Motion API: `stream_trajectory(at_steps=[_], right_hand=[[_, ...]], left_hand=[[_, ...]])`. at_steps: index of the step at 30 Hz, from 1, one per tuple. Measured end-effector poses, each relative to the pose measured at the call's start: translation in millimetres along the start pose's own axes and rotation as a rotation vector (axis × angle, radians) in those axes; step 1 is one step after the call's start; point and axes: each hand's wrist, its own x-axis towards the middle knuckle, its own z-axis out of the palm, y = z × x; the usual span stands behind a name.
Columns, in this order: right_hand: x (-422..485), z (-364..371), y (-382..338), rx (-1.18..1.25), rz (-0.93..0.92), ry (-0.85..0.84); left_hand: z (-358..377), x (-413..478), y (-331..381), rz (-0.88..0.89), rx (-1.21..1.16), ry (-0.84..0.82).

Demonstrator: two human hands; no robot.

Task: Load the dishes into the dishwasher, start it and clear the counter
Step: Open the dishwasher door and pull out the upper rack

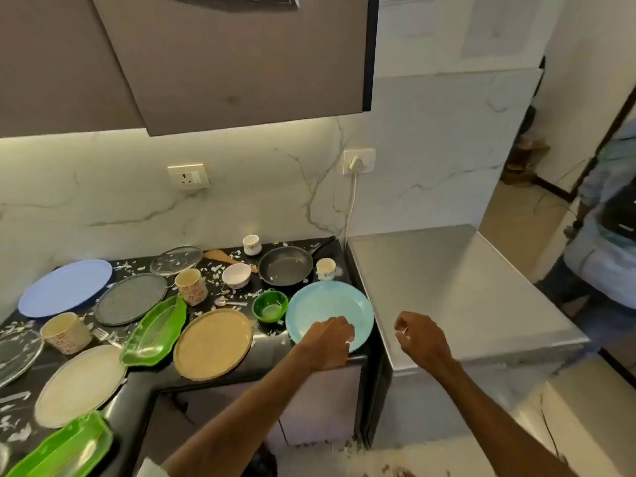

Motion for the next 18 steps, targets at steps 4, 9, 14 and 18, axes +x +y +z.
stream_trajectory(at_steps=[4,9,14,18], right_hand=[[74,-4,53,0.039,0.011,-0.07],[153,-19,112,0.017,0.007,-0.174],[234,-44,137,0.024,-0.054,-0.267],[312,-58,127,0.037,-0.124,-0.25]], left_hand=[[6,82,-4,-0.133,-0.02,0.022],[-5,177,8,-0.27,-0.009,0.023],[-33,259,12,-0.346,0.053,0.02],[-79,321,-15,-0.434,0.096,0.111]])
